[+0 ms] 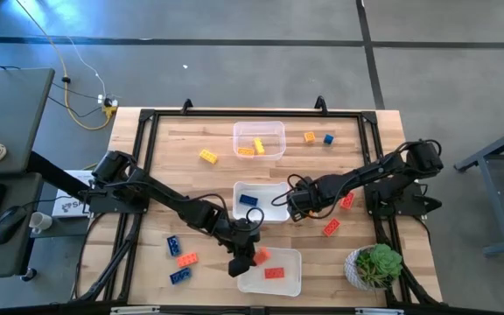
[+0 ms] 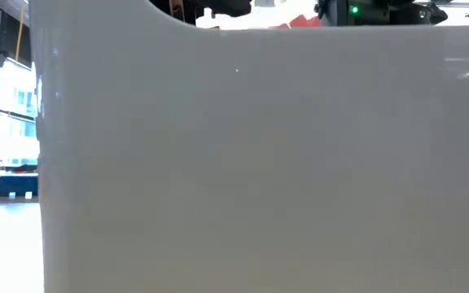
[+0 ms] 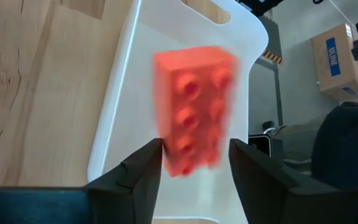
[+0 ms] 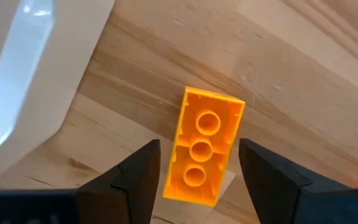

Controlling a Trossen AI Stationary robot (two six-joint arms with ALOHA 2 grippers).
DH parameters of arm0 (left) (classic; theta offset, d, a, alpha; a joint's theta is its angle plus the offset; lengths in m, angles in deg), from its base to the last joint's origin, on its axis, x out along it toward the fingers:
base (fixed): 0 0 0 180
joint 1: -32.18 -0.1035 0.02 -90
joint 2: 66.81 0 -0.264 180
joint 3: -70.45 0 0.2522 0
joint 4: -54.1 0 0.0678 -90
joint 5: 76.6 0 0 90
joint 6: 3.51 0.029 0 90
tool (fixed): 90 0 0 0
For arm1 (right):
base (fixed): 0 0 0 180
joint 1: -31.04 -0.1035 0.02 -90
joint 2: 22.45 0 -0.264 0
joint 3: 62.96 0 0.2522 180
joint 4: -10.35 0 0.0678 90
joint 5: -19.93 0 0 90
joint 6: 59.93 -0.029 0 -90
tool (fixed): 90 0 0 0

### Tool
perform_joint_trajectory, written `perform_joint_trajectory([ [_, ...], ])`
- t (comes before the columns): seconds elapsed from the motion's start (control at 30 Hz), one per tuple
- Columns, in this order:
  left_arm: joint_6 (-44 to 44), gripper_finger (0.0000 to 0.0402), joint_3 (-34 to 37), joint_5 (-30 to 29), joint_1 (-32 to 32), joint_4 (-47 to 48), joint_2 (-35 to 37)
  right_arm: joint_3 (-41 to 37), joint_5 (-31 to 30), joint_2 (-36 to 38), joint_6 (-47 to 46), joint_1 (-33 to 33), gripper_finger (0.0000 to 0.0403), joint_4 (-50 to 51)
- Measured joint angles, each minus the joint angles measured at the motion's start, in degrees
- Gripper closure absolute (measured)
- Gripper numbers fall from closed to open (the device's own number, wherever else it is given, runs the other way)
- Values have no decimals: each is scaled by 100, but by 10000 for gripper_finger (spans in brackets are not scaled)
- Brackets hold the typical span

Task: Sort & place blocks by color
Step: Put the orange game piece into the bottom white bin, then put the yellow game piece into the transparent bin

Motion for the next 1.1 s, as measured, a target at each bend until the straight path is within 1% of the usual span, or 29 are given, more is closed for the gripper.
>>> perform_joint_trajectory([
  [0.23, 105, 204, 0, 93, -13, -14, 0, 0, -94, -7, -15, -2, 199, 11],
  [0.37, 28, 202, 0, 90, -84, -27, 2, 0, -131, -7, -18, 0, 199, 13],
  [0.47, 24, 202, 0, 284, -152, -39, 18, 0, -132, -7, -18, -1, 199, 15],
  [0.57, 24, 202, -8, 346, -175, -93, 86, -4, -133, -7, -18, -2, 199, 17],
  [0.8, 128, 202, -7, 338, -241, -38, 531, -359, 24, -9, -202, -80, 199, -264],
  [1.0, 281, 202, -7, 332, -469, -16, 972, -420, 20, -11, -258, -168, 199, -358],
  [1.1, 377, 202, -7, 328, -618, 21, 1183, -420, 20, -11, -258, -166, 213, -349],
])
